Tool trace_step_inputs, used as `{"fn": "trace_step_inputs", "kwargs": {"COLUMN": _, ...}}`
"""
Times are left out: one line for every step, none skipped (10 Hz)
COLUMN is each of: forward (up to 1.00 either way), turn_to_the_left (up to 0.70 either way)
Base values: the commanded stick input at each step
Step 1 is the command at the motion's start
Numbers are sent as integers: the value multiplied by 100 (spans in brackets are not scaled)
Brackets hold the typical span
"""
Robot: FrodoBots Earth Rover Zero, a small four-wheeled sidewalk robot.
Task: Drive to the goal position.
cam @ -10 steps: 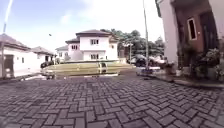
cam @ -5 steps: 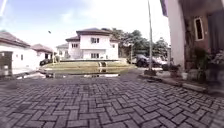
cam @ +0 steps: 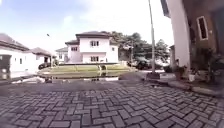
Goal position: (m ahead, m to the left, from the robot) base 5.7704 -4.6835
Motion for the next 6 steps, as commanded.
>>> {"fn": "trace_step_inputs", "kwargs": {"forward": 69, "turn_to_the_left": 3}}
{"fn": "trace_step_inputs", "kwargs": {"forward": 69, "turn_to_the_left": 3}}
{"fn": "trace_step_inputs", "kwargs": {"forward": 69, "turn_to_the_left": 3}}
{"fn": "trace_step_inputs", "kwargs": {"forward": 69, "turn_to_the_left": 3}}
{"fn": "trace_step_inputs", "kwargs": {"forward": 69, "turn_to_the_left": 3}}
{"fn": "trace_step_inputs", "kwargs": {"forward": 69, "turn_to_the_left": 3}}
